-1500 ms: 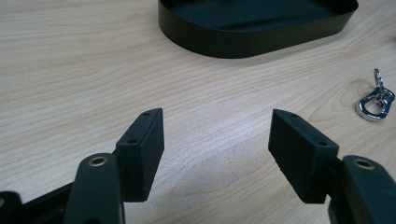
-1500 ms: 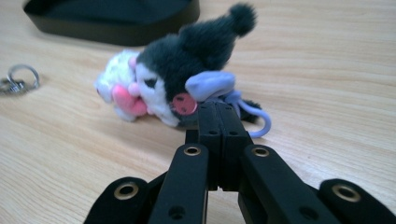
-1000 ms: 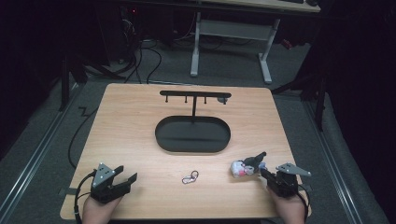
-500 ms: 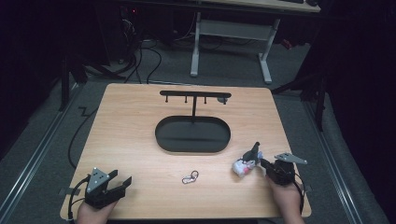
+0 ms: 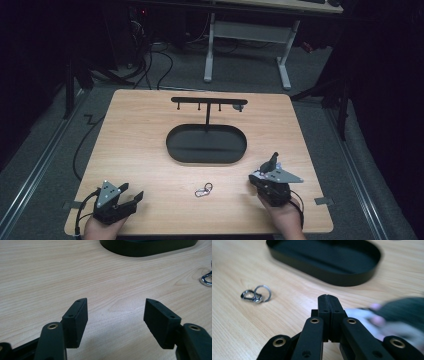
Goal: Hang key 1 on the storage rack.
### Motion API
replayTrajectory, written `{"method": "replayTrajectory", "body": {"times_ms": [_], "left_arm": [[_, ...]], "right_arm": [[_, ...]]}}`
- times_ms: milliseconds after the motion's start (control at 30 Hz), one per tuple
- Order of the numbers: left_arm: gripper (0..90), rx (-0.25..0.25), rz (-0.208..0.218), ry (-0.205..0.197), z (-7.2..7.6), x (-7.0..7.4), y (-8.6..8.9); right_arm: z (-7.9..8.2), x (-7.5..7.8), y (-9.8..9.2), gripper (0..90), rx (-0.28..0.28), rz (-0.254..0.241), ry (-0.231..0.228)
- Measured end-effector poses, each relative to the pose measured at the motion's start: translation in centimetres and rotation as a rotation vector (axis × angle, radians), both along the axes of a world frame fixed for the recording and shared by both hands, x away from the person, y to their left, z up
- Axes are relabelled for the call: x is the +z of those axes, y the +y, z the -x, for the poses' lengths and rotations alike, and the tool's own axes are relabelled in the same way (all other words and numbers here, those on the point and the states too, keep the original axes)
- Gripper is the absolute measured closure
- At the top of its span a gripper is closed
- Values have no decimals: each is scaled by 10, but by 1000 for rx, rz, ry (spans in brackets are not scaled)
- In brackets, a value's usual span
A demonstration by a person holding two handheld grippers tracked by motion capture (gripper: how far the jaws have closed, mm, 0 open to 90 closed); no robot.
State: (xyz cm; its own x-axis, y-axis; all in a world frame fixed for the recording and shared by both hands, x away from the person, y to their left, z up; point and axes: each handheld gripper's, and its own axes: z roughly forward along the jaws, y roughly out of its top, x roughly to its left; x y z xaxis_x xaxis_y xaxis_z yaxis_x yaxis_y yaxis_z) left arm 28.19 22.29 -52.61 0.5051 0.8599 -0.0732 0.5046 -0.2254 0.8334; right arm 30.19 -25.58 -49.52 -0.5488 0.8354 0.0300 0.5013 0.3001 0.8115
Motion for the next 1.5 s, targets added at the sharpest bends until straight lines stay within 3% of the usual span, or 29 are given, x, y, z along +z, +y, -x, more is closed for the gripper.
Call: {"method": "replayTrajectory", "body": {"times_ms": [200,667,767,867,1000,1100,1200,1333,1500], "left_arm": [[367,12,18,-3,-1,1,4],[366,-78,17,-19,-21,5,-28],[366,-92,19,-19,-24,5,-31],[366,-94,14,-24,-24,6,-32],[366,-86,21,-20,-20,5,-28],[366,-68,19,-18,-16,4,-21],[366,-48,20,-14,-11,4,-15],[366,-24,23,-13,-7,3,-8],[367,-11,20,-7,-5,2,-6]], "right_arm": [[-7,-10,1,900,-8,32,49],[20,-14,-51,900,-156,29,65],[27,-15,-69,900,-207,39,64],[31,-15,-87,900,-250,16,70],[34,-1,-101,900,-300,-43,9],[28,7,-109,890,-361,-60,-40],[13,4,-113,884,-395,-41,-45],[-4,-2,-111,894,-388,-31,-16],[-8,-3,-90,900,-301,-6,-27]]}}
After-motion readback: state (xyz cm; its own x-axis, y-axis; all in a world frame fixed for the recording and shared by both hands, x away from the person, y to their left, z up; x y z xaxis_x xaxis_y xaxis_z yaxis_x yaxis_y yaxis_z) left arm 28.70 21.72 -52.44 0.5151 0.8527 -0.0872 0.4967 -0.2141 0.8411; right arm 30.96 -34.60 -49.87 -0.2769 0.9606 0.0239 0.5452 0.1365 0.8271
